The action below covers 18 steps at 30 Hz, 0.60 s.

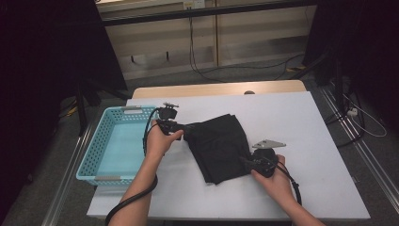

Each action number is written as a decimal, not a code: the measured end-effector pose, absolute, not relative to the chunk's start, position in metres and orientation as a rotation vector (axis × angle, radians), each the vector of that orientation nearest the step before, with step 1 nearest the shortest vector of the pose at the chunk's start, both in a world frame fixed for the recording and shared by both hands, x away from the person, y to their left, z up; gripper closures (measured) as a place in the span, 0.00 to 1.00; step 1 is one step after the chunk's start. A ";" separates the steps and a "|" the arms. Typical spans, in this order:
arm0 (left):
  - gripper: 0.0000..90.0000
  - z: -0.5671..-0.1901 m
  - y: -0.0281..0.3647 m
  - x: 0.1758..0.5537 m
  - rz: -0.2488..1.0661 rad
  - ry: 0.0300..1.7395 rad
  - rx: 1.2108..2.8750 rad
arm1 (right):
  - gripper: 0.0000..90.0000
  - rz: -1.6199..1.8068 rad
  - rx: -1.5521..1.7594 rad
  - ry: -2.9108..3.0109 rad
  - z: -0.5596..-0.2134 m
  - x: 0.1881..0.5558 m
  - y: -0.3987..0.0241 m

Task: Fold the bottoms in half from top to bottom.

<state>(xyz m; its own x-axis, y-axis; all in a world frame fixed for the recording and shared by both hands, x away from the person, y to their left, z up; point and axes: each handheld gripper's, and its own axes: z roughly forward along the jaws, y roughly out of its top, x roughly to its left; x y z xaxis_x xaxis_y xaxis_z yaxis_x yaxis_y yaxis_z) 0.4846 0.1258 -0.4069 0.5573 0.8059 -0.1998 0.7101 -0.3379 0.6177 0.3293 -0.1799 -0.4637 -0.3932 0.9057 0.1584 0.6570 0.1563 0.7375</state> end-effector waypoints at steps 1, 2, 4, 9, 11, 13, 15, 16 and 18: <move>0.17 -0.408 0.126 0.485 0.183 1.217 2.118 | 0.85 1.096 1.498 2.128 -0.464 0.330 -0.178; 0.17 -0.408 0.126 0.486 0.184 1.219 2.117 | 0.87 1.130 1.501 2.141 -0.464 0.330 -0.176; 0.16 -0.408 0.125 0.487 0.184 1.228 2.105 | 0.87 1.103 1.457 2.146 -0.464 0.330 -0.171; 0.13 -0.412 0.122 0.486 0.182 1.248 2.083 | 0.89 1.152 1.487 2.163 -0.461 0.327 -0.174; 0.12 -0.415 0.120 0.488 0.184 1.262 2.075 | 0.90 1.179 1.485 2.166 -0.458 0.324 -0.175; 0.11 -0.422 0.119 0.490 0.173 1.279 2.085 | 0.90 1.197 1.485 2.163 -0.454 0.321 -0.176; 0.11 -0.431 0.117 0.492 0.174 1.288 2.110 | 0.90 1.218 1.489 2.165 -0.451 0.316 -0.178; 0.11 -0.435 0.116 0.493 0.169 1.294 2.113 | 0.90 1.221 1.485 2.165 -0.450 0.314 -0.179; 0.11 -0.442 0.113 0.494 0.170 1.312 2.122 | 0.90 1.215 1.471 2.175 -0.450 0.310 -0.179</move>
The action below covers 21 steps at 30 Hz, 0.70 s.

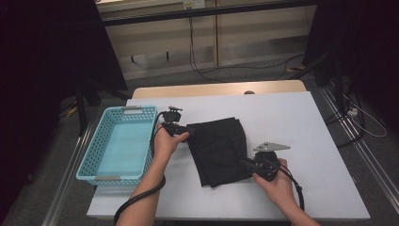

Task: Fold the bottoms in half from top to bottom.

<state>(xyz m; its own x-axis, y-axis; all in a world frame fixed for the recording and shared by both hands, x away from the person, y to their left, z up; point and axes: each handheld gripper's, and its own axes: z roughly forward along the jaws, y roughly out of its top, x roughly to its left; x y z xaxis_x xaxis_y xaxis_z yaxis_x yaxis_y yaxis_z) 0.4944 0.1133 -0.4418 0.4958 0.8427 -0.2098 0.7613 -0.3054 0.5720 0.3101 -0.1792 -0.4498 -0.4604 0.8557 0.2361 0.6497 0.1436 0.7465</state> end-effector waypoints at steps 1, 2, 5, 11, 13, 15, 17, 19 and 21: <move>0.11 -0.444 0.112 0.495 0.170 1.316 2.120 | 0.90 1.218 1.465 2.177 -0.450 0.309 -0.179; 0.12 -0.446 0.110 0.496 0.175 1.317 2.125 | 0.90 1.217 1.460 2.179 -0.450 0.308 -0.178; 0.14 -0.447 0.104 0.497 0.219 1.310 2.161 | 0.90 1.214 1.442 2.176 -0.450 0.307 -0.177; 0.32 -0.442 0.090 0.493 0.267 1.284 2.257 | 0.89 1.210 1.436 2.180 -0.451 0.307 -0.176; 0.49 -0.440 0.087 0.492 0.239 1.285 2.257 | 0.89 1.203 1.427 2.185 -0.451 0.307 -0.175; 0.63 -0.438 0.084 0.490 0.208 1.286 2.260 | 0.89 1.203 1.417 2.183 -0.450 0.307 -0.174; 0.82 -0.437 0.082 0.491 0.136 1.280 2.263 | 0.89 1.200 1.416 2.181 -0.450 0.307 -0.174; 0.86 -0.436 0.079 0.491 0.150 1.276 2.285 | 0.89 1.195 1.409 2.186 -0.450 0.307 -0.173; 0.88 -0.434 0.079 0.492 0.118 1.303 2.286 | 0.90 1.192 1.403 2.185 -0.450 0.307 -0.173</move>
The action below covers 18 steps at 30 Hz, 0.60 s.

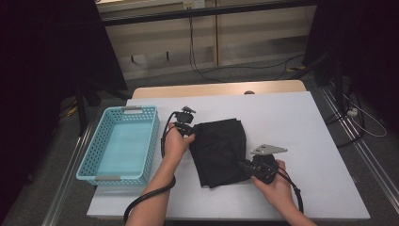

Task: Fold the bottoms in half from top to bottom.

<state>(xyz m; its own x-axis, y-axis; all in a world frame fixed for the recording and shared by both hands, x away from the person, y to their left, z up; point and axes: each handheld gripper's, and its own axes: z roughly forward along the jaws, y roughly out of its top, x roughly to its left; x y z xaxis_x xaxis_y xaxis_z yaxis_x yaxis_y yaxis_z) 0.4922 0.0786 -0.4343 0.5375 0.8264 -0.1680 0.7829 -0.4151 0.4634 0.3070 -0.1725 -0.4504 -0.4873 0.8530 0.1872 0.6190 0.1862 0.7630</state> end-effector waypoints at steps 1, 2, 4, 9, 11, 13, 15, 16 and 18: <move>0.88 -0.433 0.079 0.493 0.107 1.308 2.292 | 0.90 1.191 1.402 2.186 -0.450 0.307 -0.172; 0.89 -0.432 0.080 0.494 0.088 1.321 2.293 | 0.90 1.191 1.399 2.186 -0.449 0.307 -0.172; 0.90 -0.428 0.081 0.496 0.068 1.337 2.301 | 0.90 1.198 1.395 2.180 -0.448 0.306 -0.173; 0.91 -0.409 0.085 0.503 0.027 1.358 2.325 | 0.90 1.218 1.371 2.176 -0.444 0.305 -0.171; 0.91 -0.403 0.087 0.505 0.010 1.362 2.343 | 0.90 1.225 1.363 2.173 -0.441 0.305 -0.170; 0.91 -0.397 0.088 0.507 -0.005 1.376 2.350 | 0.90 1.232 1.353 2.168 -0.439 0.304 -0.169; 0.92 -0.392 0.090 0.508 -0.016 1.396 2.347 | 0.90 1.241 1.345 2.166 -0.438 0.303 -0.168; 0.92 -0.390 0.090 0.508 -0.019 1.399 2.353 | 0.90 1.245 1.339 2.165 -0.437 0.303 -0.167; 0.92 -0.386 0.091 0.509 -0.026 1.408 2.368 | 0.90 1.256 1.333 2.164 -0.435 0.302 -0.166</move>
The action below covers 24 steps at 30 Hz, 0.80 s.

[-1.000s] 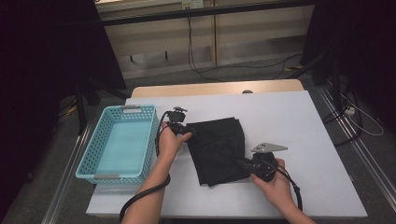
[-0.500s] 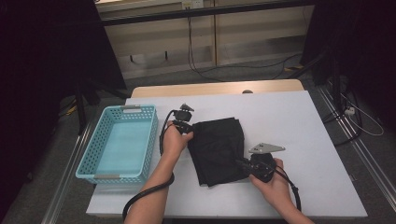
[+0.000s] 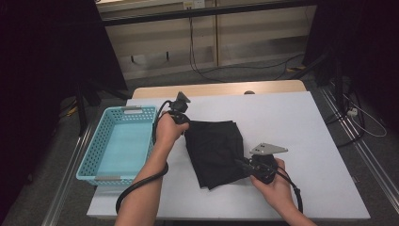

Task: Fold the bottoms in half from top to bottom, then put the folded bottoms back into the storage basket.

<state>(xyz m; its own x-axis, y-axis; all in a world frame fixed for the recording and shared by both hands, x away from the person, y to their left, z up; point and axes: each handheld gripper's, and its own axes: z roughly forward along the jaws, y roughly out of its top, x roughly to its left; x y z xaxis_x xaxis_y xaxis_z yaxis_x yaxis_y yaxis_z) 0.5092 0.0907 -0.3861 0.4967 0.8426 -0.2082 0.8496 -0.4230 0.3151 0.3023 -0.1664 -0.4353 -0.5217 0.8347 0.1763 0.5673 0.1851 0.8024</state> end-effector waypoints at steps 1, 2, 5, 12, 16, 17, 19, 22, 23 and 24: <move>0.92 -0.384 0.091 0.510 -0.030 1.415 2.369 | 0.90 1.261 1.330 2.162 -0.435 0.302 -0.166; 0.92 -0.381 0.091 0.510 -0.034 1.421 2.385 | 0.90 1.265 1.330 2.160 -0.434 0.302 -0.165; 0.92 -0.375 0.092 0.513 -0.050 1.431 2.407 | 0.90 1.268 1.319 2.163 -0.434 0.302 -0.163; 0.92 -0.361 0.095 0.516 -0.075 1.464 2.451 | 0.90 1.290 1.303 2.162 -0.432 0.301 -0.158; 0.92 -0.354 0.101 0.517 -0.085 1.480 2.463 | 0.90 1.310 1.273 2.169 -0.429 0.302 -0.153; 0.93 -0.352 0.103 0.517 -0.085 1.486 2.461 | 0.90 1.313 1.267 2.170 -0.429 0.302 -0.151; 0.93 -0.349 0.106 0.517 -0.088 1.488 2.464 | 0.90 1.323 1.265 2.167 -0.427 0.302 -0.149; 0.93 -0.345 0.111 0.517 -0.099 1.499 2.466 | 0.90 1.324 1.255 2.169 -0.426 0.303 -0.147; 0.92 -0.344 0.112 0.518 -0.100 1.496 2.473 | 0.90 1.332 1.258 2.169 -0.426 0.303 -0.146; 0.93 -0.342 0.113 0.518 -0.099 1.504 2.471 | 0.90 1.333 1.258 2.167 -0.426 0.303 -0.145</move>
